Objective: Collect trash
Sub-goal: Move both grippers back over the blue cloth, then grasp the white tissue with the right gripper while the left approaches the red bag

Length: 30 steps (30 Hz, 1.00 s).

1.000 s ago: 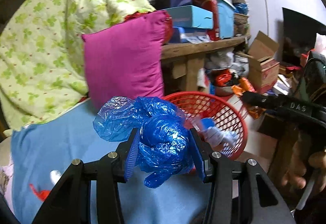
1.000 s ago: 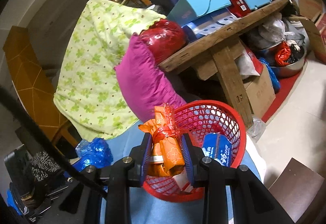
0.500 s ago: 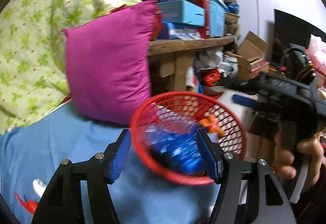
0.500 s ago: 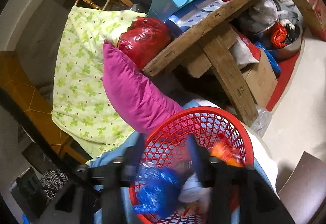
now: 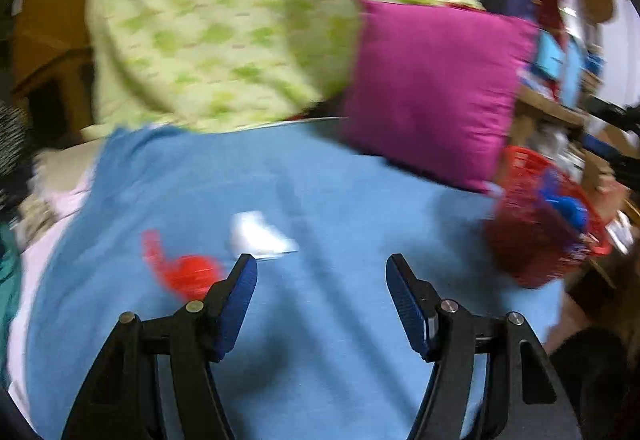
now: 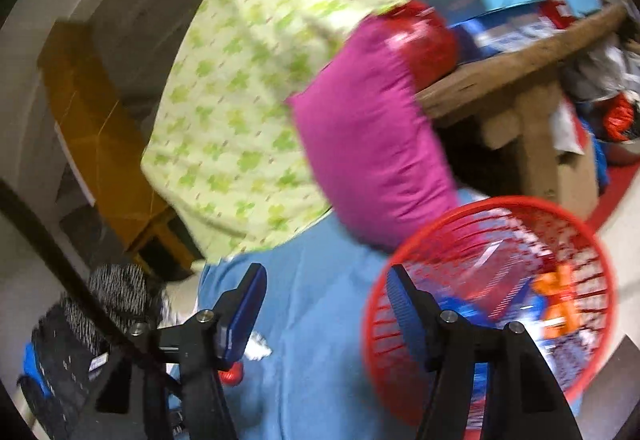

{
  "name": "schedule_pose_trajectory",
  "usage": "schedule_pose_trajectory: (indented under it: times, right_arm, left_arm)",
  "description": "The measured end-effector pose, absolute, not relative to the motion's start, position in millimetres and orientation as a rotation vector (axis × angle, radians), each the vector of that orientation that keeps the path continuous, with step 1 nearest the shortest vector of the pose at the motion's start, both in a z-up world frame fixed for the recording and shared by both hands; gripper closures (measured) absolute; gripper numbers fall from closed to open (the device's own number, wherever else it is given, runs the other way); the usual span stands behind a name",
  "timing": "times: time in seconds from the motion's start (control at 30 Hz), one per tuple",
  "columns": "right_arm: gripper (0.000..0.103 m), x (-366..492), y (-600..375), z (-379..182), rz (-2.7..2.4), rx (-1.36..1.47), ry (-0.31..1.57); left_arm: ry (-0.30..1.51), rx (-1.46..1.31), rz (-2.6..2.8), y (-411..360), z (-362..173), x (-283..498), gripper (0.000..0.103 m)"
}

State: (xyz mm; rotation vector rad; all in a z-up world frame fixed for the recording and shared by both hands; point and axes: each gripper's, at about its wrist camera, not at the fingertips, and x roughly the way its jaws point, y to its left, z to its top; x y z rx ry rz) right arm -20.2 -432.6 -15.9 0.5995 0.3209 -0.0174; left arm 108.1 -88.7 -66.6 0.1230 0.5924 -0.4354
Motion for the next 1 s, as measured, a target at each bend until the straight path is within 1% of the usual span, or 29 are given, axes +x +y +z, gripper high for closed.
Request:
schedule_pose_trajectory:
  times: [0.17,0.27,0.37,0.5,0.67,1.0]
  right_arm:
    - [0.037,30.0,-372.2,-24.0,0.091,0.537,0.424]
    - [0.037,67.0,-329.3,-36.9,0.156,0.483,0.501]
    - [0.037,103.7,-294.3,-53.6,0.212,0.442,0.577]
    - [0.037,157.7,-252.1,-83.2,0.271,0.4,0.683]
    - [0.037,224.6,-215.8,-120.6,0.3,0.344,0.791]
    - [0.038,290.9,-186.1,-172.2,0.308,0.324,0.899]
  left_arm:
    - [0.601,0.009,-0.254,-8.4,-69.5,140.7,0.034]
    - [0.593,-0.028,-0.191,19.9,-74.0,152.2,0.033]
    - [0.616,-0.061,-0.178,32.3,-87.0,162.2,0.033]
    - [0.678,-0.084,-0.196,31.7,-99.2,177.9,0.033]
    - [0.712,-0.091,-0.202,31.4,-105.7,189.5,0.033]
    - [0.763,-0.071,-0.229,22.5,-121.0,204.9,0.033]
